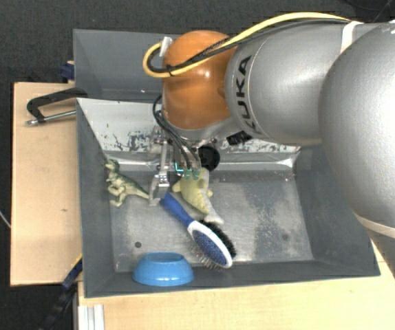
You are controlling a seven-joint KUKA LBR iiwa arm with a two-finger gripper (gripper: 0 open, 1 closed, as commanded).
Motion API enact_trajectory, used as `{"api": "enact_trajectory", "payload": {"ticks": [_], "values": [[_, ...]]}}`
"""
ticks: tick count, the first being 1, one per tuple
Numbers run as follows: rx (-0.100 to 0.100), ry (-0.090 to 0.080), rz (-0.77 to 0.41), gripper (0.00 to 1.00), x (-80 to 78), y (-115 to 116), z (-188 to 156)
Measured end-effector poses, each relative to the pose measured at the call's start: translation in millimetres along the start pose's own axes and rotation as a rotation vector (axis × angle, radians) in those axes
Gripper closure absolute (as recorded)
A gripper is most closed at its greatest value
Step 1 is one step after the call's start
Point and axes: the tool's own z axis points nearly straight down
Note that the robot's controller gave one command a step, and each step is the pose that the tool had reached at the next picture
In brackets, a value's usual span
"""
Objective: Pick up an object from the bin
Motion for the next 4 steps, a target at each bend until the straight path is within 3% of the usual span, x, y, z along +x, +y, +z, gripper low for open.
{"api": "enact_trajectory", "payload": {"ticks": [1, 2, 3, 4], "values": [[-0.004, -0.013, 0.036, 0.00, 8.4, 27, 75], [-0.005, -0.013, 0.210, 0.00, 11.0, 34, 56], [-0.004, -0.011, 0.427, 0.00, 4.0, 13, 56], [-0.006, -0.006, 0.559, 0.00, 11.1, -10, 85]]}}
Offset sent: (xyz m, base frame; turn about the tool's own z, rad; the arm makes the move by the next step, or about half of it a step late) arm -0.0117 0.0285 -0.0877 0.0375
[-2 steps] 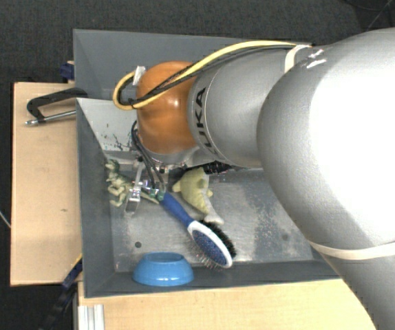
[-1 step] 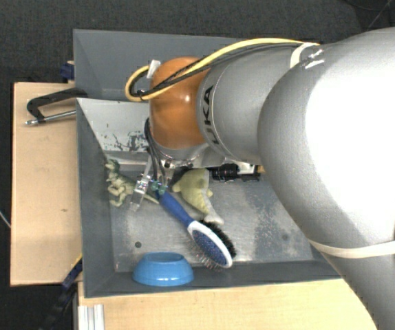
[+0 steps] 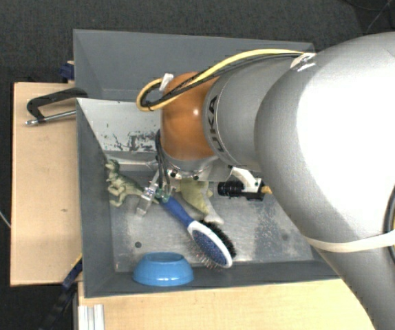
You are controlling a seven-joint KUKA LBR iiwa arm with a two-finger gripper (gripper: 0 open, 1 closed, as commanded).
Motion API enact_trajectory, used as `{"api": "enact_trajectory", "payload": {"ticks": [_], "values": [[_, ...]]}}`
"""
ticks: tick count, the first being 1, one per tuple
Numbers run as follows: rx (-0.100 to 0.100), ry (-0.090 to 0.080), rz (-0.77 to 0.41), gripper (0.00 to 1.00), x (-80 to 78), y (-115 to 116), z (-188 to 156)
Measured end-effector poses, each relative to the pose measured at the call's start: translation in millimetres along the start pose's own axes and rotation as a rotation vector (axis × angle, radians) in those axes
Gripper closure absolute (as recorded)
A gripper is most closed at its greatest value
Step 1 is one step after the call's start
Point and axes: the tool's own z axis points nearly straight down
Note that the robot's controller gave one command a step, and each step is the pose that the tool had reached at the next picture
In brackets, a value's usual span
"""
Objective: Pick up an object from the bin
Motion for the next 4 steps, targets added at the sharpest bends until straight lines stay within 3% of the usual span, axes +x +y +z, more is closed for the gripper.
{"api": "enact_trajectory", "payload": {"ticks": [1, 2, 3, 4], "values": [[-0.001, -0.006, 0.087, 0.00, 23.9, 20, 0], [-0.005, -0.001, 0.086, 1.00, 25.1, 23, -3], [-0.002, -0.004, 0.084, 1.00, 24.7, 24, -25], [-0.006, -0.008, 0.081, 1.00, 23.5, 27, -125]]}}
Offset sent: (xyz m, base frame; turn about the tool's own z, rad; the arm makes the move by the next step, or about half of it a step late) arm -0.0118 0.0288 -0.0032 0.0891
